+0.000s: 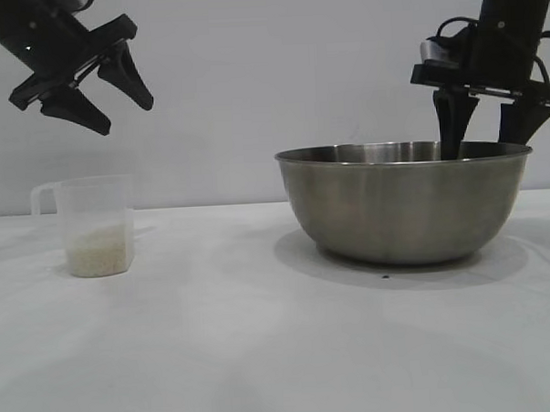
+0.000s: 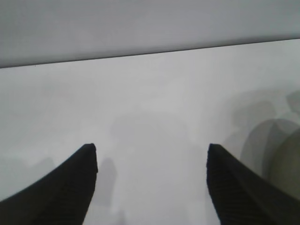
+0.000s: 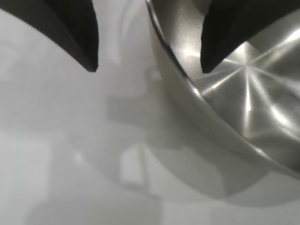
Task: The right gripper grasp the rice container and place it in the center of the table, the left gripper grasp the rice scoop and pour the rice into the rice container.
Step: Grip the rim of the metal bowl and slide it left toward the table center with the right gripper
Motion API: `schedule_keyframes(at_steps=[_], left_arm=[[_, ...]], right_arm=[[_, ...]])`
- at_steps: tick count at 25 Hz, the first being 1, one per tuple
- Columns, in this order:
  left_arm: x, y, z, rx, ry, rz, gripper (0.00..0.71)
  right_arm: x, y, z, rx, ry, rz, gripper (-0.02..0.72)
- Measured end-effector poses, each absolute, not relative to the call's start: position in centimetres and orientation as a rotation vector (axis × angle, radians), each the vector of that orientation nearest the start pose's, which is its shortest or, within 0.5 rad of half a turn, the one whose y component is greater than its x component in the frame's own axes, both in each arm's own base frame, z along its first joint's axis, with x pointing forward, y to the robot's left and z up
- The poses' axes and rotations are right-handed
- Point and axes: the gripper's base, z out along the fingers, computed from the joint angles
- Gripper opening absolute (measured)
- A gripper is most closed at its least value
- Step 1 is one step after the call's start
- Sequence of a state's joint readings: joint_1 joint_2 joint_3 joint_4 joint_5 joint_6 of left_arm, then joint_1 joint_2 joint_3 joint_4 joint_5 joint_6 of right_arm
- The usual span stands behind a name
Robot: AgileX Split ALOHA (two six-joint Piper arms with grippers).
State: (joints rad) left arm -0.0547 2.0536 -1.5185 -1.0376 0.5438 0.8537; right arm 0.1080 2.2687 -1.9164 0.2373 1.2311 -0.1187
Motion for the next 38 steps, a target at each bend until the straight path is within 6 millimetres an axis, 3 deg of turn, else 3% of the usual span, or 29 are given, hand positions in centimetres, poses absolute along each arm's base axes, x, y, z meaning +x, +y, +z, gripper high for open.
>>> schedule_keyframes(at_steps=[9, 12, 15, 16, 21, 27, 30, 34, 38], left_arm=[[45.7, -6.6, 21.1, 0.172, 2.296, -0.626, 0.436], [45.7, -6.6, 21.1, 0.173, 2.297, -0.628, 0.436], [45.7, -6.7, 21.1, 0.178, 2.3, -0.635, 0.436], [45.7, -6.7, 21.1, 0.179, 2.301, -0.637, 0.436], [45.6, -6.7, 21.1, 0.18, 2.302, -0.639, 0.436], [45.6, -6.7, 21.1, 0.183, 2.303, -0.639, 0.436], [45.6, -6.7, 21.1, 0.183, 2.303, -0.639, 0.436], [45.6, -6.7, 21.1, 0.183, 2.303, -0.639, 0.436], [45.6, -6.7, 21.1, 0.186, 2.304, -0.636, 0.436]], right_arm=[[46.3, 7.2, 16.4, -0.225, 3.073, 0.372, 0.276], [46.4, 7.2, 16.2, -0.225, 3.074, 0.379, 0.118], [46.3, 7.3, 16.2, -0.239, 3.075, 0.386, 0.057], [46.3, 7.3, 16.2, -0.237, 3.074, 0.39, 0.0], [46.3, 7.8, 17.1, -0.206, 3.044, 0.481, 0.0], [45.1, 10.8, 19.0, -0.32, 3.008, 0.489, 0.0], [43.7, 12.5, 18.5, -0.377, 3.037, 0.491, 0.0], [42.0, 13.6, 17.0, -0.424, 3.109, 0.48, 0.0], [41.6, 13.9, 16.6, -0.456, 3.125, 0.458, 0.0]])
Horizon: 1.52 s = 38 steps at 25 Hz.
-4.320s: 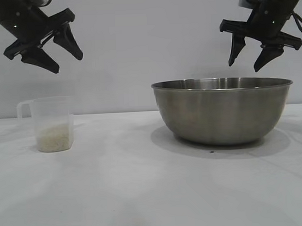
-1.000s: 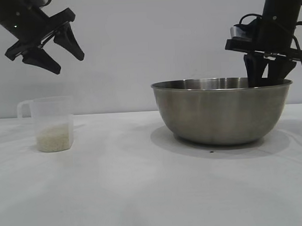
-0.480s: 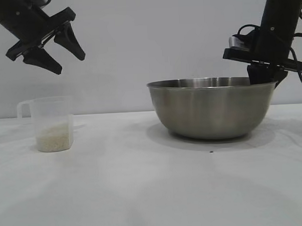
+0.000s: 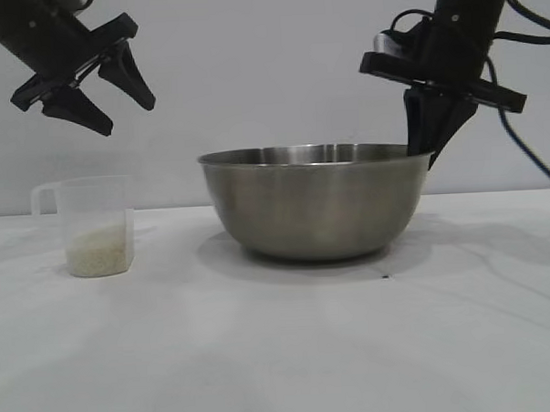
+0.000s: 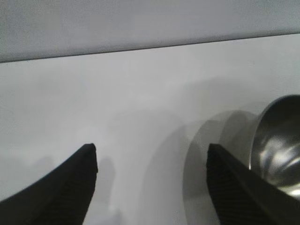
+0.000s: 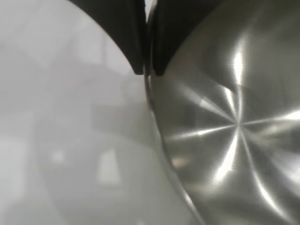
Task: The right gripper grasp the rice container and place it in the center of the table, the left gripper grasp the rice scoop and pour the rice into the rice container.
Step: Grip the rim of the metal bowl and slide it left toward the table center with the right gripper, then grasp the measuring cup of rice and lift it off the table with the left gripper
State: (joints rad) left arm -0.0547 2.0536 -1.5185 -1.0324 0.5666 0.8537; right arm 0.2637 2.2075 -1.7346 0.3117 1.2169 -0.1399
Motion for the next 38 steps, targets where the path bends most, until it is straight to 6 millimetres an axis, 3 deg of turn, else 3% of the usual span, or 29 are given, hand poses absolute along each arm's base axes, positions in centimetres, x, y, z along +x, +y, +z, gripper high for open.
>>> schedule_keyframes(at_steps=[6, 13, 14, 17, 18, 20, 25, 30, 38], left_arm=[[45.6, -6.7, 21.1, 0.188, 2.305, -0.638, 0.436], [45.6, -6.7, 21.1, 0.188, 2.305, -0.638, 0.436], [45.6, -6.7, 21.1, 0.188, 2.305, -0.638, 0.436], [45.6, -6.7, 21.1, 0.188, 2.305, -0.638, 0.436], [45.6, -6.7, 21.1, 0.188, 2.305, -0.638, 0.436], [45.6, -6.7, 21.1, 0.188, 2.305, -0.638, 0.436], [45.6, -6.7, 21.0, 0.19, 2.306, -0.641, 0.436], [45.6, -6.8, 21.0, 0.191, 2.307, -0.643, 0.436], [45.5, -6.8, 21.0, 0.192, 2.308, -0.645, 0.436]], right_arm=[[41.6, 14.0, 16.6, -0.464, 3.124, 0.453, 0.0], [41.5, 14.0, 17.8, -0.464, 3.096, 0.459, 0.344], [41.4, 14.0, 18.4, -0.466, 3.081, 0.46, 0.372], [40.9, 13.8, 21.1, -0.47, 3.017, 0.462, 0.361], [40.8, 13.8, 22.0, -0.473, 2.998, 0.457, 0.403], [40.3, 13.4, 23.8, -0.489, 2.958, 0.422, 0.387], [39.4, 11.9, 27.3, -0.53, 2.884, 0.216, 0.387], [38.4, 9.6, 30.8, -0.412, 2.818, 0.156, 0.387], [33.6, 6.3, 39.2, -0.301, 2.617, 0.133, 0.387]])
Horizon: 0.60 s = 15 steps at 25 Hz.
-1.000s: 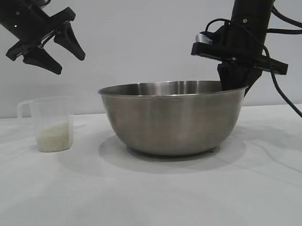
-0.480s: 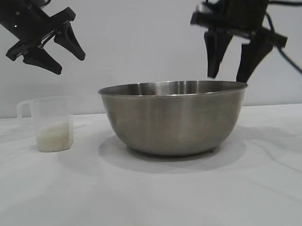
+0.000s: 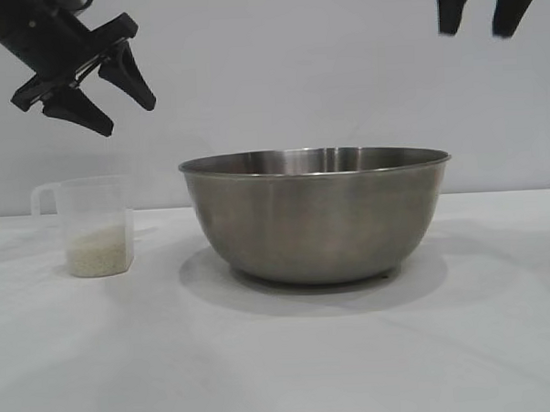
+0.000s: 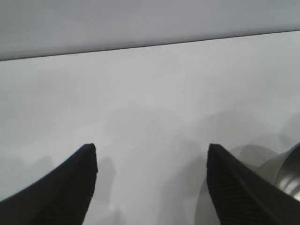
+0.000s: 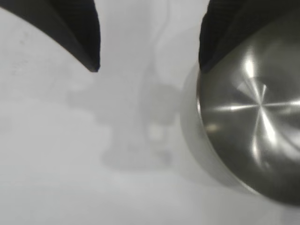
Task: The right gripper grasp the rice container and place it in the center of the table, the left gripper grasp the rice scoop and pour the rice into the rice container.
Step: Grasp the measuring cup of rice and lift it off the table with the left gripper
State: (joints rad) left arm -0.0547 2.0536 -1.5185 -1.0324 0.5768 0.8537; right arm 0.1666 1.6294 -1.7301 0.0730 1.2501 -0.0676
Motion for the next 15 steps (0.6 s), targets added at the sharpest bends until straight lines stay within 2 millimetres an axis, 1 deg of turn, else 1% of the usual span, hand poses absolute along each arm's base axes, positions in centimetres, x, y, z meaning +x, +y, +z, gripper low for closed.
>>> schedule_keyframes(at_steps=[1, 4, 7, 9, 11, 14, 15], left_arm=[[45.5, -6.8, 21.0, 0.194, 2.309, -0.647, 0.436], [45.5, -6.8, 21.0, 0.2, 2.312, -0.648, 0.436], [45.5, -6.8, 21.0, 0.201, 2.313, -0.65, 0.436], [45.5, -6.8, 21.0, 0.202, 2.314, -0.652, 0.436], [45.5, -6.8, 21.0, 0.204, 2.315, -0.654, 0.436], [45.5, -6.8, 21.0, 0.204, 2.315, -0.654, 0.436], [45.5, -6.8, 21.0, 0.204, 2.315, -0.654, 0.436]], right_arm=[[32.8, 5.9, 40.2, -0.288, 2.589, 0.132, 0.387], [29.5, 4.8, 43.7, -0.258, 2.486, 0.117, 0.387], [26.0, 4.0, 46.8, -0.245, 2.382, 0.092, 0.387], [23.6, 3.6, 48.4, -0.24, 2.322, 0.084, 0.387], [21.1, 3.2, 49.6, -0.235, 2.264, 0.08, 0.387], [17.6, 2.7, 49.9, -0.227, 2.225, 0.083, 0.387], [16.5, 2.6, 49.6, -0.225, 2.224, 0.084, 0.387]])
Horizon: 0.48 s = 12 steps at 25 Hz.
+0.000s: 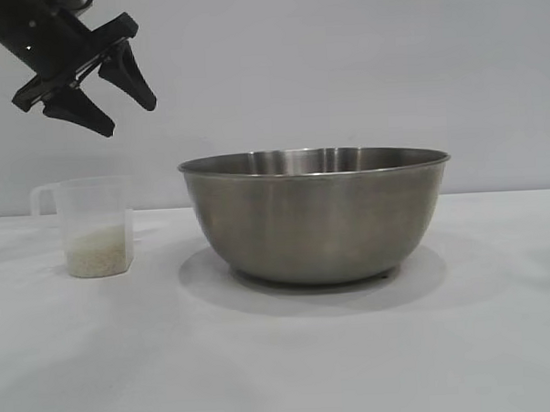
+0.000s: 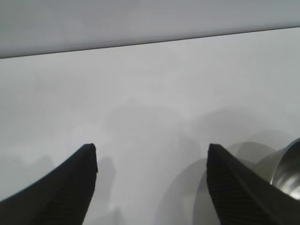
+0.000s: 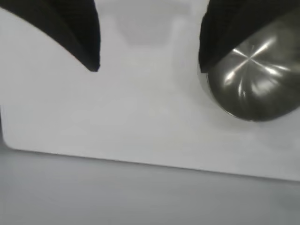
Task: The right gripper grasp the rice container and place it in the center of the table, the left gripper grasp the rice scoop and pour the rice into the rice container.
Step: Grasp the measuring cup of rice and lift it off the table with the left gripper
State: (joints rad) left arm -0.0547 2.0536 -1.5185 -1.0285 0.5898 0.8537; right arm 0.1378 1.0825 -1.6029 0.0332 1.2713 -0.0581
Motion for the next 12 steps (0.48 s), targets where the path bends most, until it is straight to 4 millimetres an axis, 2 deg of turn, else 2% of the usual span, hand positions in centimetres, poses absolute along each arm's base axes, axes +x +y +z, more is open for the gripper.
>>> schedule_keyframes(at_steps=[3, 6, 12], left_arm=[[45.5, -6.8, 21.0, 0.204, 2.315, -0.654, 0.436], [45.4, -6.8, 21.0, 0.205, 2.316, -0.656, 0.436], [45.4, -6.8, 21.0, 0.21, 2.317, -0.653, 0.436]], right_arm=[[13.3, 2.1, 48.0, -0.196, 2.235, 0.098, 0.387], [10.3, 1.7, 45.5, -0.165, 2.26, 0.113, 0.387], [6.0, 1.1, 38.4, -0.135, 2.357, 0.121, 0.387]])
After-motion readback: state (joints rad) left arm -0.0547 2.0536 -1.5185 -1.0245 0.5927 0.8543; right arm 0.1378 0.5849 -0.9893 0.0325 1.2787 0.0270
